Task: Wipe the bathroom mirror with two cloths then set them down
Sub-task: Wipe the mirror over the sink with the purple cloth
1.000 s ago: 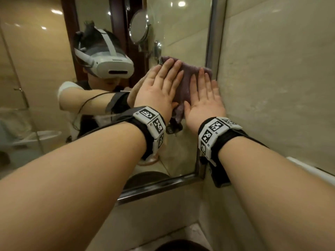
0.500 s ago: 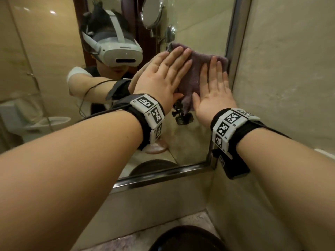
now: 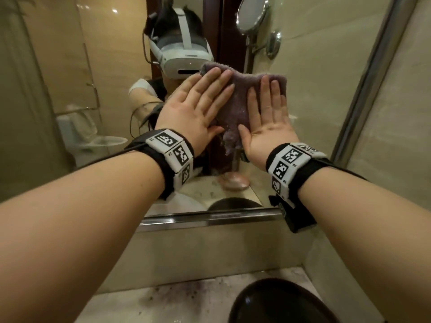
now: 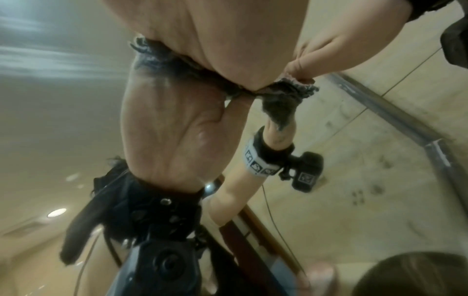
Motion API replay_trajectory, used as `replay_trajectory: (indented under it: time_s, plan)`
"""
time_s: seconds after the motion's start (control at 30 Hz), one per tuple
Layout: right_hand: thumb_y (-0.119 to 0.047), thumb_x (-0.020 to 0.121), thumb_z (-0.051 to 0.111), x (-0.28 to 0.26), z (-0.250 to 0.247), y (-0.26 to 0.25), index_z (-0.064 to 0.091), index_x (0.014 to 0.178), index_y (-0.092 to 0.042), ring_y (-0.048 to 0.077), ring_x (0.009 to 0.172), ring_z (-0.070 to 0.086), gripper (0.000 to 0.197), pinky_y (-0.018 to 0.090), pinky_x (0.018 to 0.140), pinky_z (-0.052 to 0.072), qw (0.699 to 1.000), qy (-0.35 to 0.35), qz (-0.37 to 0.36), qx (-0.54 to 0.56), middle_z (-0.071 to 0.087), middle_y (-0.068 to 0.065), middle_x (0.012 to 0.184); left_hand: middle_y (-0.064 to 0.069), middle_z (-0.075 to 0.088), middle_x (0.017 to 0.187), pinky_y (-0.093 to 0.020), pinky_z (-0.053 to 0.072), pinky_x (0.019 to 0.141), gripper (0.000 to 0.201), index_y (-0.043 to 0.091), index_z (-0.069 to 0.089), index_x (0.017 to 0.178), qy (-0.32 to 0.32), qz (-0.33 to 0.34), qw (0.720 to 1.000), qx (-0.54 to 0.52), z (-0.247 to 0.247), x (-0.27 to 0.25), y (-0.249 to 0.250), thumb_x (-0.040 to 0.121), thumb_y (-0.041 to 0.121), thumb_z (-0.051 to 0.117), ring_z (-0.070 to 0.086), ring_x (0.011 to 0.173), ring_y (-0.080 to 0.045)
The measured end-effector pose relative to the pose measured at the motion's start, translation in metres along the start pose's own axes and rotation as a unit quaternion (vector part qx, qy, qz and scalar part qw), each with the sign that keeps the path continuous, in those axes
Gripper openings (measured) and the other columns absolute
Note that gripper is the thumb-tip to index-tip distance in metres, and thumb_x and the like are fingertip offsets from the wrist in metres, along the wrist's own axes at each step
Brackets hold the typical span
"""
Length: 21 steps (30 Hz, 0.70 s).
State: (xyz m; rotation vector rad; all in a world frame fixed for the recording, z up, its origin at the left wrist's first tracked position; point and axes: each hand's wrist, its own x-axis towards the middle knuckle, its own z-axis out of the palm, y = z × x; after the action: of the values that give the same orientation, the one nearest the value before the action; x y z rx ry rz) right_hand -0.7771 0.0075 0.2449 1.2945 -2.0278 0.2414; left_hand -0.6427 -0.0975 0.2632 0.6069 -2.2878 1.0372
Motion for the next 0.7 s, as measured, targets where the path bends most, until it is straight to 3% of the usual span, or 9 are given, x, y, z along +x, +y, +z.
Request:
replay_trajectory:
  time_s: [0.17, 0.3, 0.4, 0.53, 0.7]
  plan:
    - [-0.044, 0.087, 0.018, 0.010, 0.010, -0.057, 0.001, 0.147, -0.005, 0.038, 0.143, -0.002, 0.074, 0.034, 0.107, -0.025, 0.998, 0.033, -0.059, 0.006, -0.001, 0.023, 0.154, -0.001, -0.040, 0.136, -0.031, -0.029, 0.104, 0.071, 0.015, -0.033, 0.132, -0.046, -0.038, 0.998, -0.031, 0.012, -0.047, -0.041, 0.093, 0.053, 0.012, -0.024, 0.139, -0.018]
    - [-0.041, 0.085, 0.032, 0.014, 0.019, -0.102, 0.021, 0.146, -0.004, 0.041, 0.140, 0.016, 0.072, 0.035, 0.110, -0.016, 0.991, 0.077, -0.102, 0.023, 0.019, 0.024, 0.152, -0.003, -0.050, 0.127, -0.031, -0.034, 0.098, 0.071, 0.015, -0.040, 0.126, -0.104, -0.084, 0.991, -0.025, 0.025, -0.083, -0.070, 0.091, 0.055, 0.007, -0.037, 0.126, -0.013]
    - [-0.039, 0.084, 0.036, 0.014, 0.025, -0.124, 0.030, 0.144, -0.003, 0.041, 0.138, 0.024, 0.070, 0.035, 0.111, -0.011, 0.988, 0.104, -0.109, 0.033, 0.027, 0.024, 0.149, -0.003, -0.048, 0.129, -0.032, -0.033, 0.099, 0.072, 0.015, -0.039, 0.126, -0.122, -0.096, 0.987, -0.034, 0.030, -0.097, -0.081, 0.091, 0.055, 0.009, -0.038, 0.126, -0.013]
    - [-0.038, 0.084, 0.039, 0.012, 0.027, -0.130, 0.031, 0.143, -0.004, 0.040, 0.137, 0.026, 0.069, 0.035, 0.112, -0.009, 0.988, 0.117, -0.100, 0.029, 0.029, 0.023, 0.148, -0.006, -0.051, 0.127, -0.034, -0.033, 0.100, 0.072, 0.012, -0.040, 0.126, -0.141, -0.105, 0.983, -0.047, 0.030, -0.100, -0.077, 0.092, 0.054, 0.009, -0.041, 0.125, -0.016]
    - [-0.041, 0.088, 0.031, 0.005, 0.032, -0.127, 0.019, 0.148, -0.011, 0.032, 0.142, 0.015, 0.068, 0.033, 0.111, -0.016, 0.993, 0.086, -0.078, 0.019, 0.018, 0.016, 0.154, -0.009, -0.056, 0.123, -0.037, -0.032, 0.100, 0.073, 0.008, -0.041, 0.126, -0.158, -0.106, 0.980, -0.053, 0.030, -0.098, -0.064, 0.093, 0.052, 0.008, -0.043, 0.124, -0.019]
